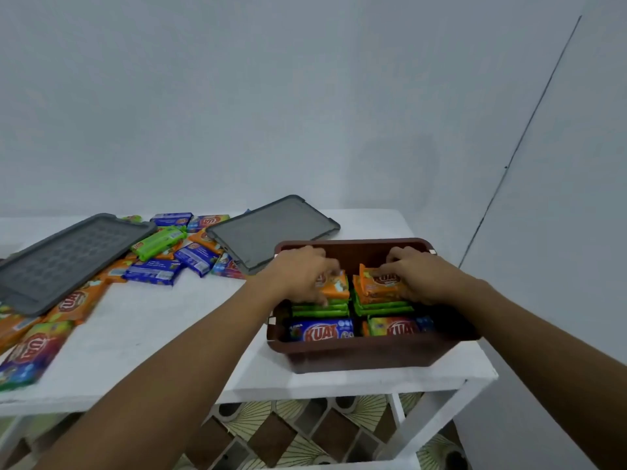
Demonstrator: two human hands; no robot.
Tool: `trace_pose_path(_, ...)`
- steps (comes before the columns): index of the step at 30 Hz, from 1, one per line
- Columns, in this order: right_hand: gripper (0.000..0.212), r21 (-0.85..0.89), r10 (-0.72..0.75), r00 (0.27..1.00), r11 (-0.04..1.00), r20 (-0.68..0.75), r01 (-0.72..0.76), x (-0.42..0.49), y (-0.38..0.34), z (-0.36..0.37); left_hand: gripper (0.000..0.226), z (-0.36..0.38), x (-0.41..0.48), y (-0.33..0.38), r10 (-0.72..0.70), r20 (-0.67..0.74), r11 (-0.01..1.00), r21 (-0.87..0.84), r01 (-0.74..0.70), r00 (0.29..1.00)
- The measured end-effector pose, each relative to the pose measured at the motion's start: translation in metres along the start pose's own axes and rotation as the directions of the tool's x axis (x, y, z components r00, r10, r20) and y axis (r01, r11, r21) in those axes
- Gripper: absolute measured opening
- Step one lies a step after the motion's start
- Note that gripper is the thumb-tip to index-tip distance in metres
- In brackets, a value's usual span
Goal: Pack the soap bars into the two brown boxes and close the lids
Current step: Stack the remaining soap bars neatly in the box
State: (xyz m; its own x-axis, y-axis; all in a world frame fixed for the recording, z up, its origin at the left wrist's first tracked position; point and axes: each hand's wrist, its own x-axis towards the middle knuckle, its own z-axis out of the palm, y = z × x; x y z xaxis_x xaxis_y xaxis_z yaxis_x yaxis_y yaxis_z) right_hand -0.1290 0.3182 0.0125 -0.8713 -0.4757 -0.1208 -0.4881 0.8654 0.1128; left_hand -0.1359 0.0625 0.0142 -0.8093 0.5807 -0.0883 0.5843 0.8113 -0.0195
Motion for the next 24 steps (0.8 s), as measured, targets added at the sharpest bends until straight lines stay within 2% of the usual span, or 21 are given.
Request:
trace_pose_path(3, 0.062, 0.001, -0.035, 0.999, 0.999, -0.007, 0.035, 0.008, 0.005, -0.001, 0.069, 0.005, 0.003, 0.002, -0.019, 0.038, 0.994, 0.106, 0.014, 0.999)
trace_pose_path(8, 0.061, 0.0, -0.089, 0.996, 0.996, 0.013, 0.089, 0.013, 0.012, -0.001, 0.07, 0.004, 0.007, 0.008, -0.03, 0.042, 0.986, 0.165, 0.023, 0.999)
trace_pose_path(12, 0.06, -0.04, -0.129, 0.991, 0.991, -0.032, 0.128, 0.012, 0.012, 0.003, 0.073, 0.005, 0.006, 0.012, -0.034, -0.009, 0.98, 0.198, 0.036, 0.999)
trace_pose_path(18, 0.062, -0.057, -0.09, 0.99, 0.995, -0.105, 0.084, 0.01, 0.008, 0.008, 0.078, 0.012, 0.007, 0.008, -0.059, -0.008, 0.98, 0.191, 0.06, 0.998)
trace_pose_path(24, 0.061, -0.094, -0.057, 0.995, 0.994, -0.082, 0.049, 0.008, 0.004, 0.009, 0.084, 0.016, 0.007, 0.007, -0.08, -0.043, 0.965, 0.248, 0.088, 0.996)
